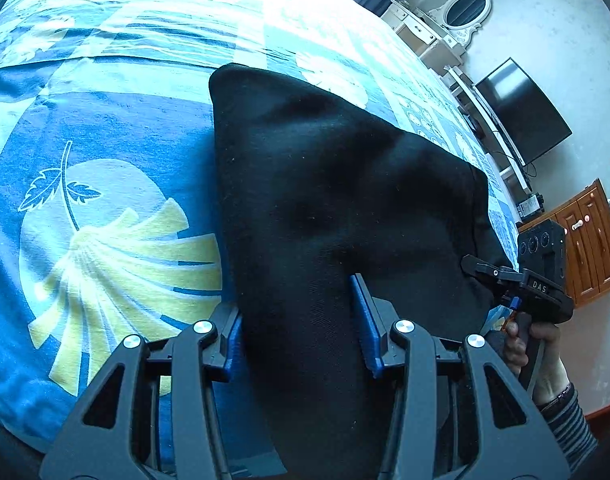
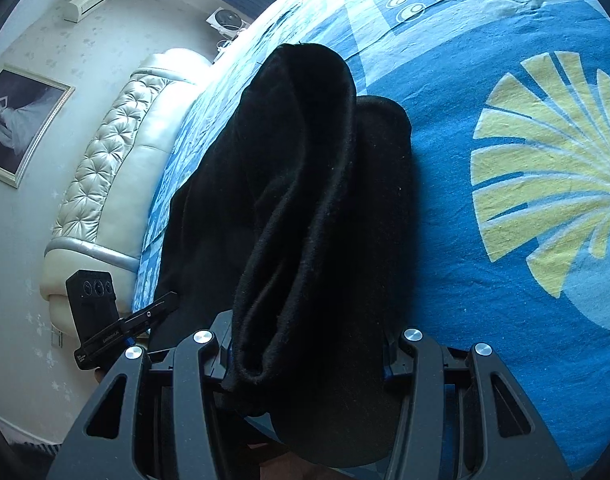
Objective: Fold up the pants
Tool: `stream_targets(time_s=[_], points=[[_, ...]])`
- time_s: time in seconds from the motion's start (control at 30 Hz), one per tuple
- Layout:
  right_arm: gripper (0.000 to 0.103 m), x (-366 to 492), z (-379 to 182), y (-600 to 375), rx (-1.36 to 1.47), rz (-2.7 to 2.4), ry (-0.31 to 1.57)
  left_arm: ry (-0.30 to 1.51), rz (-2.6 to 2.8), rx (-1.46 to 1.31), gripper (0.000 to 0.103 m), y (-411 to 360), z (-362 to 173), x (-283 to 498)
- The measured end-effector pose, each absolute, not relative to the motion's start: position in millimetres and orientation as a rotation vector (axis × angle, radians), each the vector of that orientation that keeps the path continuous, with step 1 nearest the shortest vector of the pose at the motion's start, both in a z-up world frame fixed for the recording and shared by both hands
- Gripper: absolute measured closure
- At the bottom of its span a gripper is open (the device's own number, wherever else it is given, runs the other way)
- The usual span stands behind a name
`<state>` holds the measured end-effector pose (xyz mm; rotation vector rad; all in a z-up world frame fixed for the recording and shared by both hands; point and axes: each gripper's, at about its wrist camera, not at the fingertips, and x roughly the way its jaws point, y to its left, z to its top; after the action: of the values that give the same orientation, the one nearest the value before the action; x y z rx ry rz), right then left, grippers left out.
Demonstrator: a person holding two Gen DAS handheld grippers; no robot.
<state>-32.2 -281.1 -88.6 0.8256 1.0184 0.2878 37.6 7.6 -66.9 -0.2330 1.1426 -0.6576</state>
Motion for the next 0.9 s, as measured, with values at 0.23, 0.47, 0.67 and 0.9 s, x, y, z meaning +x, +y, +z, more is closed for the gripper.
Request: stream_targets(time_s=[0.23, 0.47, 0.67, 0.9], points=[[0.043, -35.4, -81.8, -289.6, 0.825, 0.287, 0.987, 1.140, -0.661, -0.303, 0.034, 18.3, -73.9, 41.0], [0.038, -43.7, -86.4, -303.1, 0.930, 0.286, 0.921, 1.124, -0.667, -0.320, 0.026, 16.7, -78.5, 42.0], [0.045, -32.6, -81.5, -275.2, 0.785, 0.279, 0.968, 1.079, -0.672, -0.216, 0.041, 8.6, -72.7, 36.1], [0.050, -27.6, -76.8, -263.8, 0.753, 0.251, 0.971, 1.089, -0.661, -0.247, 0.053, 19.7, -72.2, 40.4]])
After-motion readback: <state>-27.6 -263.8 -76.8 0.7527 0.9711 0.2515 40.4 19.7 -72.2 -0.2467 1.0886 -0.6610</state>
